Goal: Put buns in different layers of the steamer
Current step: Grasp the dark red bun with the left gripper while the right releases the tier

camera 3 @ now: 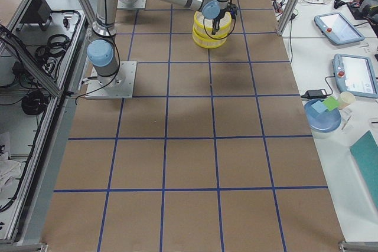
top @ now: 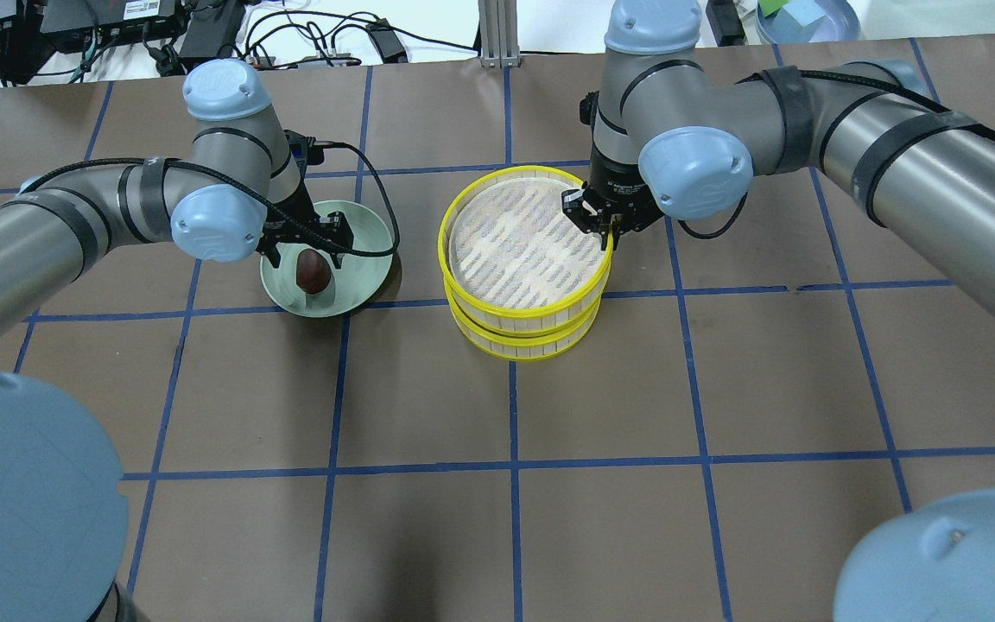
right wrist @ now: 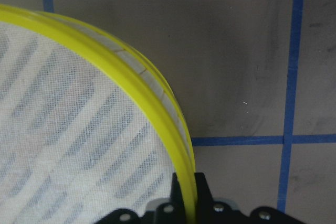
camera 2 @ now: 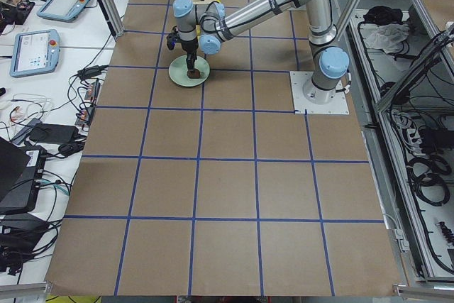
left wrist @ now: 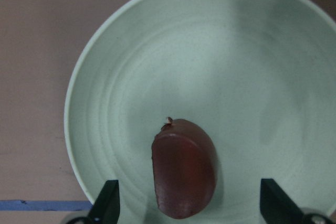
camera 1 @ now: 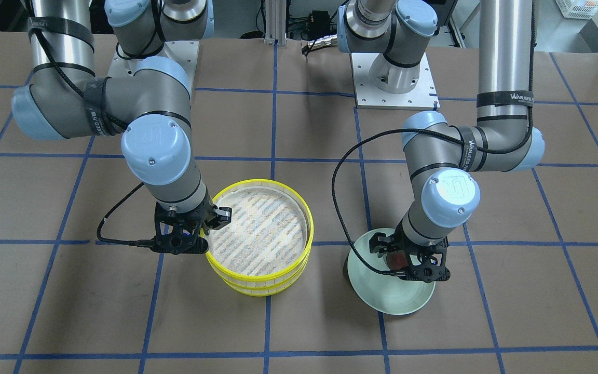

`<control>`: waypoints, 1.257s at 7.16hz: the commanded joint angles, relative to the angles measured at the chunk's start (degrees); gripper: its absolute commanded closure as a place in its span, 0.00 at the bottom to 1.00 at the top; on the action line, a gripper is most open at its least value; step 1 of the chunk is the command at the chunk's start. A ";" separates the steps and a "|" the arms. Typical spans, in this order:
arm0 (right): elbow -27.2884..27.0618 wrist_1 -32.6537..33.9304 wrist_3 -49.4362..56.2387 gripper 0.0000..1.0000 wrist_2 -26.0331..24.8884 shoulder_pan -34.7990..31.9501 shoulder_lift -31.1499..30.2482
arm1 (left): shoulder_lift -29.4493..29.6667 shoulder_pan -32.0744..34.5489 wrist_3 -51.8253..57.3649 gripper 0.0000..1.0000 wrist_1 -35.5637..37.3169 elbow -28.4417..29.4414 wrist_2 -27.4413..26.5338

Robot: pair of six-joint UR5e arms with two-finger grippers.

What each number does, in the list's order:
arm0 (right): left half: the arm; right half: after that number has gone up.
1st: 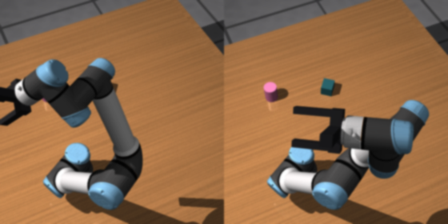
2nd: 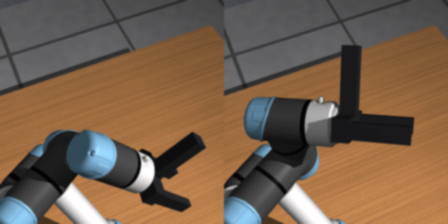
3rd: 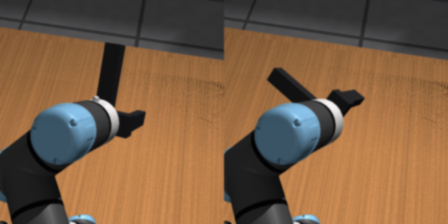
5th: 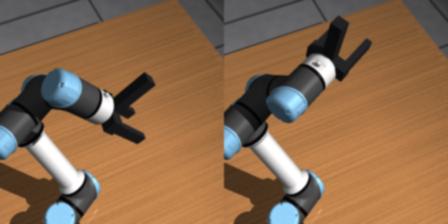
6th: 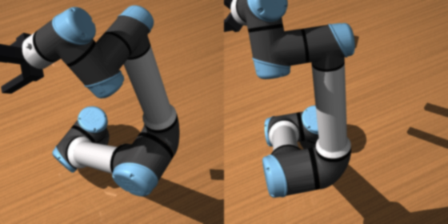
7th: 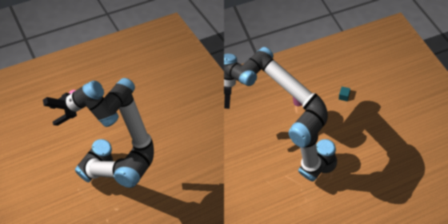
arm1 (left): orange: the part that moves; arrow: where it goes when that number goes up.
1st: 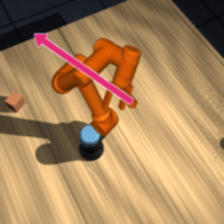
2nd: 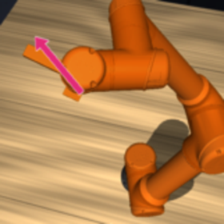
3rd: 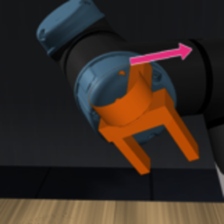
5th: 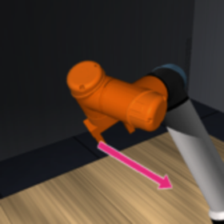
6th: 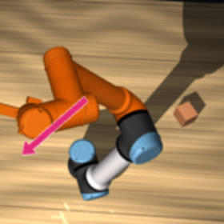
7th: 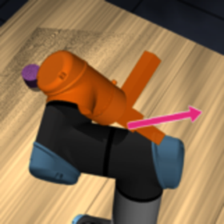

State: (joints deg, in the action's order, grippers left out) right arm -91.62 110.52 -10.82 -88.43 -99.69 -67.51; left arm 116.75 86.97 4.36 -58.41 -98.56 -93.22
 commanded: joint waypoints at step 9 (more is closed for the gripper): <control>-1.11 1.27 -0.08 1.00 0.81 -0.06 0.72 | -0.02 -0.93 0.21 1.00 -0.56 0.55 2.96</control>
State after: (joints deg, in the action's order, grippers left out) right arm -92.76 111.63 -10.90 -87.64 -99.75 -66.83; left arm 117.31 86.06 4.72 -58.98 -98.22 -89.71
